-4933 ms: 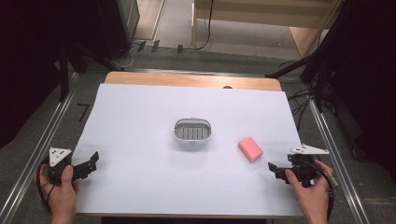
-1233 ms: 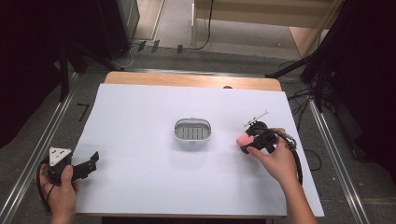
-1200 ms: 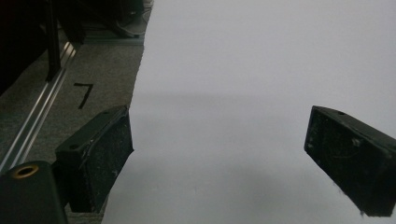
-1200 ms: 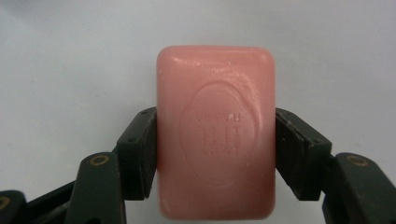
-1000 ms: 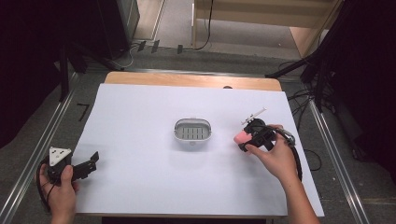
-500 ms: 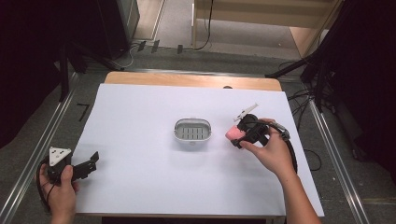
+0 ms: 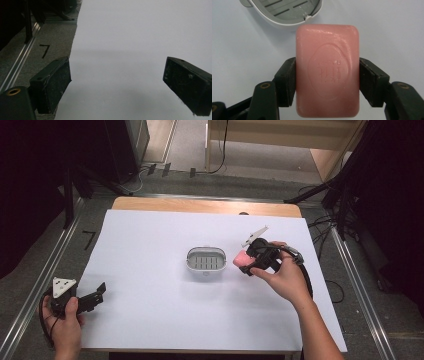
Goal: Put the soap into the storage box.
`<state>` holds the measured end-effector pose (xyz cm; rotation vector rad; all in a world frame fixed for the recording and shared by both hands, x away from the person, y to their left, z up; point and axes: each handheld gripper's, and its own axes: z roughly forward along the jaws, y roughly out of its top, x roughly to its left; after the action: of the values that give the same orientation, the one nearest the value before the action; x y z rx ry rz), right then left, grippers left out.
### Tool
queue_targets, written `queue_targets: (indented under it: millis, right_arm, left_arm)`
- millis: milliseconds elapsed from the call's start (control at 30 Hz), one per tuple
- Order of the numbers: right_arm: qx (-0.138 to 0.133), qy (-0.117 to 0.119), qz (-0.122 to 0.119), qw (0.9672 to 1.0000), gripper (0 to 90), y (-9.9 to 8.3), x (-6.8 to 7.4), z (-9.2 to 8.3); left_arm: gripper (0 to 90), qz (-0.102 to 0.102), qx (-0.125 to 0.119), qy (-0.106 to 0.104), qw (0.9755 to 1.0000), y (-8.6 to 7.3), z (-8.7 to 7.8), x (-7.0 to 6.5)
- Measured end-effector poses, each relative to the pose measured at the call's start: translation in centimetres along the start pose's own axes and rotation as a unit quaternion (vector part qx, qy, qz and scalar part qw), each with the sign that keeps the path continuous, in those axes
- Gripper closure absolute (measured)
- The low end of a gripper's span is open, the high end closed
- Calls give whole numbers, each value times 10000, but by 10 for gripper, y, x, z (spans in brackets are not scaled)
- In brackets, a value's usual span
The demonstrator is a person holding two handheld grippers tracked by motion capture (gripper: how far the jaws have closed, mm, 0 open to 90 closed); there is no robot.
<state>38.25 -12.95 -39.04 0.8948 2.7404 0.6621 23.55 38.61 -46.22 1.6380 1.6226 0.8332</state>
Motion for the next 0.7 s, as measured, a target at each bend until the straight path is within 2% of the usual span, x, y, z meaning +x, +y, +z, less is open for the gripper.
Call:
queue_targets:
  millis: [167, 233, 500, 700]
  right_arm:
    - [-32, 35, -131, 9999, 387, 7, 3, -1]
    - [-73, 50, -256, 9996, 387, 12, 5, -1]
    - [-153, 123, -396, 9990, 387, 23, 10, -1]
    - [-219, 175, -609, 9978, 387, 31, 13, 1]
  left_arm:
    - [82, 1, 1, -1, 10000, 0, 0, 0]
    - [82, 2, 1, -2, 10000, 0, 0, 0]
    - [83, 0, -8, -11, 10000, 0, 0, 0]
    - [83, -5, -8, -8, 10000, 0, 0, 0]
